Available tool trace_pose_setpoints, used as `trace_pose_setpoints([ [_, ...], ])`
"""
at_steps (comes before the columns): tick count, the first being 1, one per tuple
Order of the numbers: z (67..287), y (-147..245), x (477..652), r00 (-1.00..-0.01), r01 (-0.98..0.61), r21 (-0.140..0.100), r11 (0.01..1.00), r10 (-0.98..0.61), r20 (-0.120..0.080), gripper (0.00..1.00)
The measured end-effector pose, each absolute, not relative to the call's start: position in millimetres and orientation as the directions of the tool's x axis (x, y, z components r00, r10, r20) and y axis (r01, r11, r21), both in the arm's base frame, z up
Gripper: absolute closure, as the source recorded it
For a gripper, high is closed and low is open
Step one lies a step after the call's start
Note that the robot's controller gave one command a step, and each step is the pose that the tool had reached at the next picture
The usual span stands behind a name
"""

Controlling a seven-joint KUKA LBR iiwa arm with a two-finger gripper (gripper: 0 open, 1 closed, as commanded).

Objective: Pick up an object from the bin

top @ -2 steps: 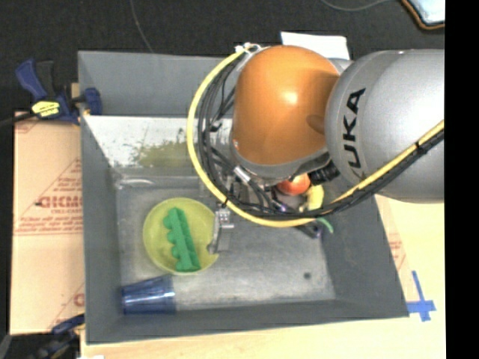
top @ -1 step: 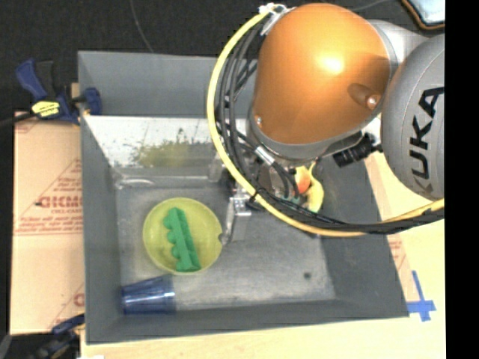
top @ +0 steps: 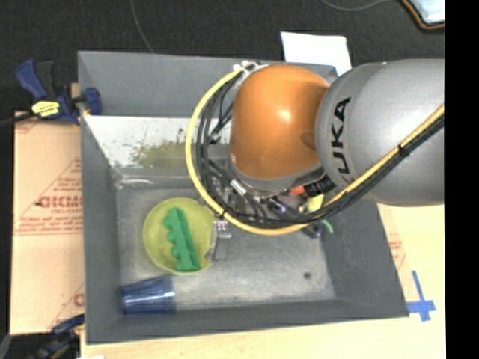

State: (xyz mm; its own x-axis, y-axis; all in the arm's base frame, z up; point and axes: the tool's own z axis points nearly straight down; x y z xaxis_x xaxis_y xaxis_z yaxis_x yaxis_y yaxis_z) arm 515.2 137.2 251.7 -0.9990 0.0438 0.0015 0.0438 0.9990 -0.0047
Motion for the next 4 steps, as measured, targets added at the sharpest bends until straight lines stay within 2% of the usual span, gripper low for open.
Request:
trace_pose_setpoints([
  [1, 276.6, 141.8, 491.1, -0.987, 0.16, 0.006, 0.987, 0.16, -0.019, 0.0],
  [2, 274.4, 141.3, 496.7, -0.988, 0.155, 0.006, 0.988, 0.155, -0.021, 0.0],
  [3, 374.1, 156.0, 487.9, -0.999, 0.0, 0.005, 1.0, 0.0, -0.032, 0.0],
  [4, 257.7, 140.5, 488.2, -0.994, 0.105, -0.002, 0.994, 0.105, -0.007, 0.0],
])
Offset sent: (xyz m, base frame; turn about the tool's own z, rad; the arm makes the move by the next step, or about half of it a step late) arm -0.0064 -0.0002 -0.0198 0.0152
